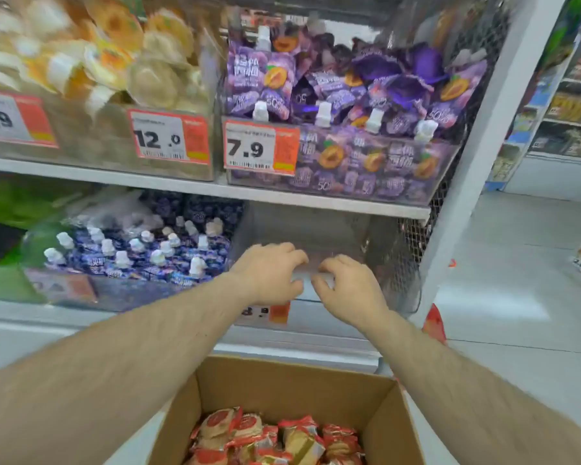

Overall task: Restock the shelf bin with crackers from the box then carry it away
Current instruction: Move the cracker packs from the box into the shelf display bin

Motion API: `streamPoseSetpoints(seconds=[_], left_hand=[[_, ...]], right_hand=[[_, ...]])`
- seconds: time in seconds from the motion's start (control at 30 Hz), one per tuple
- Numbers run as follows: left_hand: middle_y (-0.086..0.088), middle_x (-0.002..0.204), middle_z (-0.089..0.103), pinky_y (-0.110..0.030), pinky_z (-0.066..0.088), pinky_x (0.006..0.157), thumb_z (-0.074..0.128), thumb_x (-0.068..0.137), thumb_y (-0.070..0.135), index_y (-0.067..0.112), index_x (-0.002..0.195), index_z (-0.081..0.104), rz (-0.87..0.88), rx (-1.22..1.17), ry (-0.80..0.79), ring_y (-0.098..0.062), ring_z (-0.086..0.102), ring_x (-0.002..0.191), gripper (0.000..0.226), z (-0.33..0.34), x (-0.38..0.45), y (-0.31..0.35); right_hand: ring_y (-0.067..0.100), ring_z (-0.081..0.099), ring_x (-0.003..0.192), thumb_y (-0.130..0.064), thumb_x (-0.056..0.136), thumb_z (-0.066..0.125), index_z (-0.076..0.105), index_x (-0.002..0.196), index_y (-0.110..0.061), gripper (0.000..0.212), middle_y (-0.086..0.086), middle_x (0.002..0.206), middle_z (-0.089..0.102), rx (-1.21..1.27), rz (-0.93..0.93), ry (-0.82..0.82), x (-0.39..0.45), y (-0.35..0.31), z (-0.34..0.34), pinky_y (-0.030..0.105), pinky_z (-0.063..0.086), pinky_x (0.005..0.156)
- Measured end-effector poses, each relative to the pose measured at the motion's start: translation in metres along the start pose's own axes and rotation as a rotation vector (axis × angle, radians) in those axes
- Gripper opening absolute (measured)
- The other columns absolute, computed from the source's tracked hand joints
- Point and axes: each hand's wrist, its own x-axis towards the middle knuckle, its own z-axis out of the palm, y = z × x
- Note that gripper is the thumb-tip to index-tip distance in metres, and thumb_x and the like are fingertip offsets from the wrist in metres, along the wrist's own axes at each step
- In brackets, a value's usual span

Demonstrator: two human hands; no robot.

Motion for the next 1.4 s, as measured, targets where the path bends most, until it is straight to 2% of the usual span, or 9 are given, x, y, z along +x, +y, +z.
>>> streamPoseSetpoints(seconds=[0.13, 0.23, 0.33, 0.5, 0.9, 1.03, 1.17, 1.3, 1.4], left_hand=[[0.005, 0.126, 0.061, -0.033, 0.045, 0.084, 0.043, 0.091, 0.051, 0.030, 0.132, 0.049, -0.040, 0.083, -0.130, -0.020, 0.059, 0.111, 0.046, 0.026, -0.017, -0.005], [0.000, 0.115, 0.063, -0.034, 0.045, 0.076, 0.048, 0.089, 0.043, 0.027, 0.119, 0.053, -0.081, 0.145, -0.175, -0.026, 0.061, 0.103, 0.034, 0.037, -0.030, -0.012], [-0.003, 0.109, 0.063, -0.036, 0.045, 0.073, 0.046, 0.093, 0.026, 0.024, 0.110, 0.054, -0.135, 0.151, -0.167, -0.028, 0.061, 0.097, 0.019, 0.038, -0.034, -0.014], [0.000, 0.099, 0.063, -0.032, 0.037, 0.065, 0.050, 0.091, 0.023, 0.026, 0.091, 0.047, -0.149, 0.130, -0.060, -0.025, 0.058, 0.086, 0.004, 0.023, -0.039, -0.001], [-0.003, 0.108, 0.062, -0.033, 0.043, 0.066, 0.047, 0.089, 0.025, 0.022, 0.111, 0.053, -0.187, 0.096, -0.139, -0.026, 0.060, 0.093, 0.024, 0.035, -0.085, 0.023], [-0.004, 0.112, 0.061, -0.037, 0.049, 0.075, 0.051, 0.087, 0.029, 0.021, 0.116, 0.052, -0.222, 0.092, -0.167, -0.026, 0.060, 0.098, 0.029, 0.034, -0.091, 0.028], [-0.003, 0.122, 0.057, -0.039, 0.045, 0.093, 0.050, 0.087, 0.025, 0.020, 0.129, 0.049, -0.196, 0.123, -0.066, -0.025, 0.053, 0.112, 0.042, 0.026, -0.097, 0.035], [0.001, 0.129, 0.051, -0.036, 0.035, 0.099, 0.048, 0.087, 0.021, 0.022, 0.135, 0.047, -0.060, 0.096, 0.083, -0.021, 0.047, 0.120, 0.048, 0.016, -0.113, 0.052], [0.004, 0.129, 0.051, -0.033, 0.034, 0.100, 0.047, 0.088, 0.023, 0.025, 0.133, 0.048, 0.008, 0.062, 0.044, -0.017, 0.046, 0.120, 0.046, 0.013, -0.137, 0.064]], right_hand=[[0.023, 0.062, 0.095, -0.057, 0.084, 0.028, 0.069, 0.102, -0.018, 0.059, -0.001, 0.096, 0.069, -0.107, 0.078, -0.127, -0.023, 0.001, 0.014, 0.035, 0.041, 0.085], [0.023, 0.062, 0.086, -0.063, 0.082, 0.020, 0.064, 0.082, -0.022, 0.061, -0.005, 0.080, 0.067, -0.116, 0.151, -0.115, -0.033, 0.003, 0.020, 0.033, 0.034, 0.078], [0.025, 0.056, 0.074, -0.055, 0.095, 0.037, 0.048, 0.064, -0.022, 0.046, -0.005, 0.064, 0.054, -0.094, 0.168, -0.154, -0.033, 0.002, 0.018, 0.034, 0.030, 0.077], [0.019, 0.044, 0.066, -0.049, 0.097, 0.045, 0.032, 0.053, -0.027, 0.051, -0.009, 0.051, 0.038, -0.084, 0.167, -0.084, -0.032, 0.000, -0.002, 0.037, 0.031, 0.084], [0.019, 0.059, 0.074, -0.050, 0.096, 0.049, 0.056, 0.067, -0.025, 0.039, -0.006, 0.066, 0.064, -0.043, 0.136, -0.121, -0.082, -0.010, -0.007, 0.036, 0.037, 0.088], [0.020, 0.062, 0.089, -0.050, 0.095, 0.048, 0.070, 0.091, -0.022, 0.036, -0.004, 0.088, 0.071, 0.020, 0.141, -0.171, -0.093, -0.013, -0.013, 0.036, 0.043, 0.089], [0.023, 0.055, 0.115, -0.041, 0.094, 0.054, 0.064, 0.120, -0.018, 0.036, 0.000, 0.117, 0.067, 0.005, 0.075, -0.092, -0.104, -0.016, -0.021, 0.036, 0.038, 0.100], [0.026, 0.060, 0.104, -0.026, 0.086, 0.059, 0.070, 0.105, -0.014, 0.025, 0.000, 0.104, 0.070, 0.030, -0.044, 0.058, -0.120, -0.023, -0.030, 0.038, 0.040, 0.092], [0.023, 0.064, 0.089, -0.022, 0.079, 0.059, 0.071, 0.088, -0.014, 0.018, -0.002, 0.088, 0.071, 0.086, -0.118, 0.108, -0.133, -0.032, -0.030, 0.039, 0.047, 0.083]])
